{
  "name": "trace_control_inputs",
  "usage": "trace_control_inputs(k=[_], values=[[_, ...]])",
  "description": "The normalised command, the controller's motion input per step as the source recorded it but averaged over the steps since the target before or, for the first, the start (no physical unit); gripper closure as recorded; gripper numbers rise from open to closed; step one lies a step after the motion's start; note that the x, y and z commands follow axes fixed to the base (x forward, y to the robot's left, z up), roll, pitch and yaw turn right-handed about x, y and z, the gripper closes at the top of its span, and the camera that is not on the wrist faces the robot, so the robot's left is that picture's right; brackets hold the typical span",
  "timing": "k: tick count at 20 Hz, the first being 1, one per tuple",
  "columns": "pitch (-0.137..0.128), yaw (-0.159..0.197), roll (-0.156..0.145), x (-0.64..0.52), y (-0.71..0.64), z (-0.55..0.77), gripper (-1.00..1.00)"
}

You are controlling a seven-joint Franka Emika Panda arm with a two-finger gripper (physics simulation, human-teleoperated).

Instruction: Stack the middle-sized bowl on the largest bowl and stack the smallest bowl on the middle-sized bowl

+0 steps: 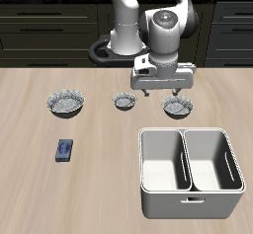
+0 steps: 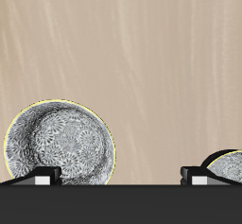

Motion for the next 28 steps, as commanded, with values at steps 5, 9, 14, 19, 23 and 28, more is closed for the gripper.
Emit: trace_control_inputs(k=[5, 9, 14, 19, 23, 28], values=[[0.008, 0.006, -0.003, 0.00, 0.03, -0.21, -1.00], [0.004, 0.008, -0.006, 0.02, 0.03, -0.22, -1.00], [0.051, 0.006, 0.011, 0.02, 0.04, -0.30, -1.00], [0.023, 0.005, 0.029, 0.01, 0.09, -0.23, -1.00], [0.034, 0.021, 0.068, -0.06, 0.17, -0.34, 1.00], [-0.012, -0.020, 0.014, -0.03, 0.01, 0.10, 1.00]])
